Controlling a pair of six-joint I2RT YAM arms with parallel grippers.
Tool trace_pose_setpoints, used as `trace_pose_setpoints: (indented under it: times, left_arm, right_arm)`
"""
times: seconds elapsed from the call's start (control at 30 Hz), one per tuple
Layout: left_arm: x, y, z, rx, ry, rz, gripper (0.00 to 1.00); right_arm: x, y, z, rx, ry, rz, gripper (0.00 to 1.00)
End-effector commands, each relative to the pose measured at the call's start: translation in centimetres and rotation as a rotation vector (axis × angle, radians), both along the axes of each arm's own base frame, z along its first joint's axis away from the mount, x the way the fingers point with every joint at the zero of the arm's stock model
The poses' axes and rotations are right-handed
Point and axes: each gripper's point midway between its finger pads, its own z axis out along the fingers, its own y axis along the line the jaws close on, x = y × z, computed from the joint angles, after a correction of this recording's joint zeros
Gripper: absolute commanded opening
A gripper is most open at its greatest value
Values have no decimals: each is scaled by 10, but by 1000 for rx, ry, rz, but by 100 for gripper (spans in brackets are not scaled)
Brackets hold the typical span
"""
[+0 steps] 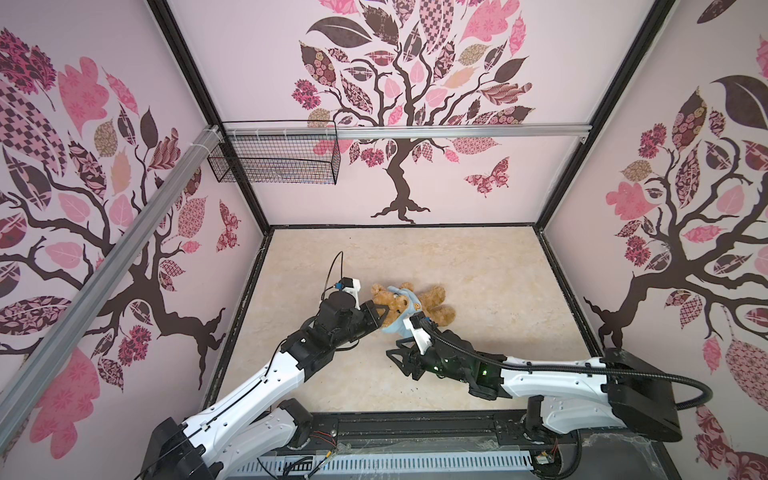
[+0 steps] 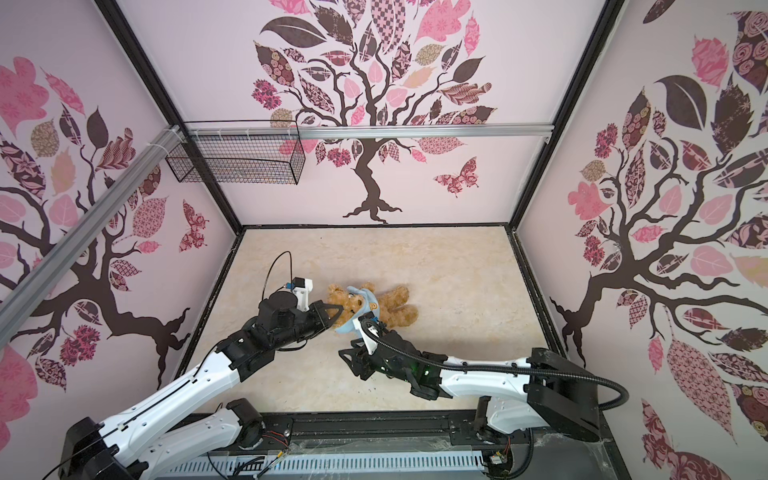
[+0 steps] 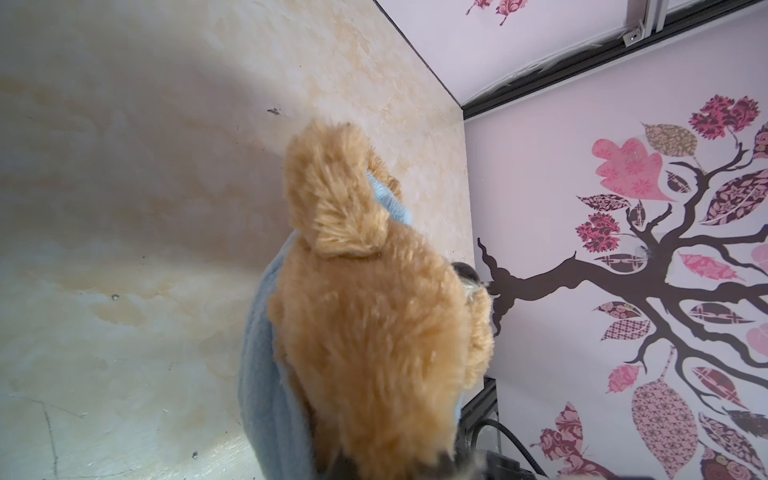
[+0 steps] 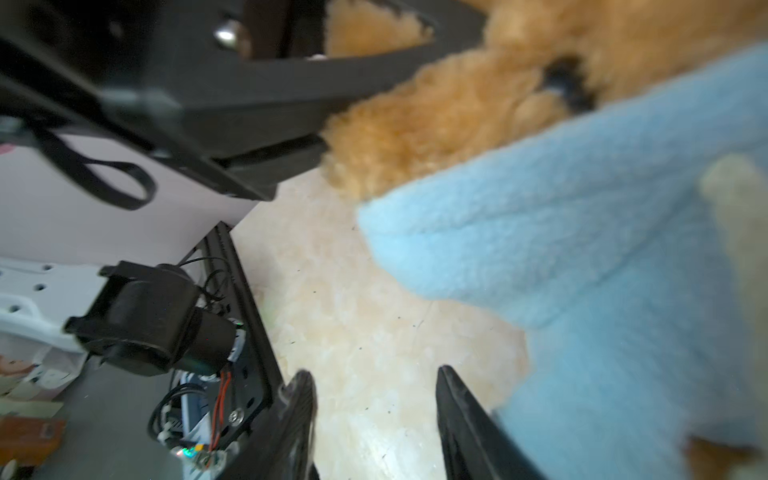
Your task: Dress the teddy bear
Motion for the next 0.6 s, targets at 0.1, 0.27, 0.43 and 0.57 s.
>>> trace_pose_setpoints:
  times: [0.1, 0.27, 0.43, 0.57]
  left_arm:
    - [0, -8, 10, -85, -9, -1, 0]
    - [1, -13, 13, -94, -3, -12, 0]
    - [6, -10, 28, -108, -23, -8, 0]
    - [9, -8, 38, -146, -15, -30, 0]
  right_arm:
    - [37, 9, 35, 98, -85, -162, 50]
    - [50, 3, 21, 83, -55, -210, 12]
    - [54, -37, -29, -39, -5, -305, 0]
    - [52, -66, -51, -49, 28, -327, 0]
